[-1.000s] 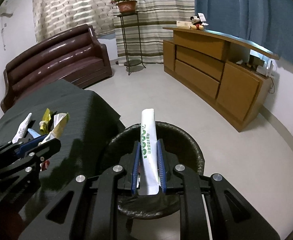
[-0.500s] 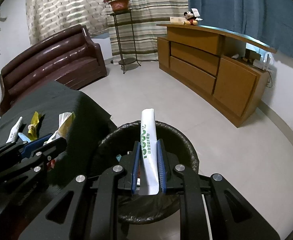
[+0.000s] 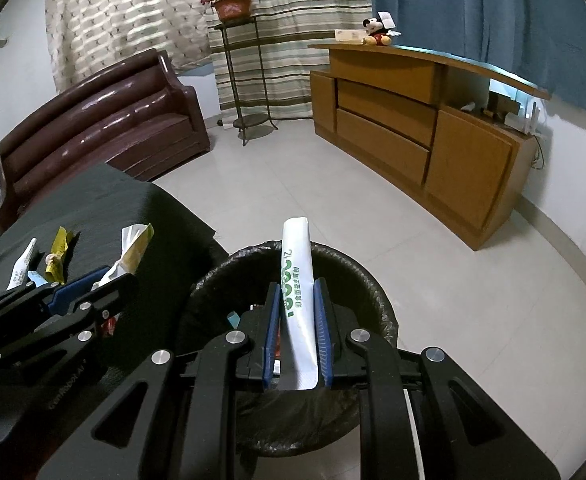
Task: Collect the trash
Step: 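Open both tools to drop the paper and tube into the bin, then return both tools over the cigarette box and yellow wrapper on the table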
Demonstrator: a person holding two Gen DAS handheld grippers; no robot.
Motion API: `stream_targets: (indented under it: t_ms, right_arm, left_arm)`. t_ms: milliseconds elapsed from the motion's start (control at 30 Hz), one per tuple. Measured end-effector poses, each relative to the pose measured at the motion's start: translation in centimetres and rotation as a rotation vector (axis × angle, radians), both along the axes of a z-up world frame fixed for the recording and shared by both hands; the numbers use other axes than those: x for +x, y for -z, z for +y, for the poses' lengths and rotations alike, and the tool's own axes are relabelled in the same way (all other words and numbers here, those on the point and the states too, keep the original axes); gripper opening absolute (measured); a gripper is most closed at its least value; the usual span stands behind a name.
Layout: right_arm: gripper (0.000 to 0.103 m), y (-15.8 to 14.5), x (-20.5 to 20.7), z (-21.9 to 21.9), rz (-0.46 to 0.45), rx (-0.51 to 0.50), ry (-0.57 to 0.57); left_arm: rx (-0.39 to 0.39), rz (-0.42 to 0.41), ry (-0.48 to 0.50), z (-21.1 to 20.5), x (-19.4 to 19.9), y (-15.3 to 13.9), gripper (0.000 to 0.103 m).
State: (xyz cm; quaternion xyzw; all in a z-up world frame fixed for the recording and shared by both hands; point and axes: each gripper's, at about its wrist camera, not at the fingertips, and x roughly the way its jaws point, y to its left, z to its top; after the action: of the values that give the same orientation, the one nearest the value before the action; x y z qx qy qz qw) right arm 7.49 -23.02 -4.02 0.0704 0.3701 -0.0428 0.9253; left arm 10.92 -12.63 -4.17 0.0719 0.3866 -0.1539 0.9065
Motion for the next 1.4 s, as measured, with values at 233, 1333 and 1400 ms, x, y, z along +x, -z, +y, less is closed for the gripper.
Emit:
stream_targets:
  t_ms: [233,1333,1400]
  right_arm:
    - [0.018,0.1,0.3,-0.1,0.006,0.002,0.008]
    - [0.057,-1.2,-0.6,0.9,-0.036,-0.003,0.007]
    - [0.057,-1.4,-0.7,1.6,-0.038,-0.002,-0.009]
  left_arm:
    - [0.004,0.005,0.000,-0.1,0.3,0.0,0.020]
    - [-0.025,-0.017,-0.088,2.6,-1.1,-2.1,0.069]
    - [-0.021,-0.019,-0.103,3.4,-1.6,-2.3,0.069]
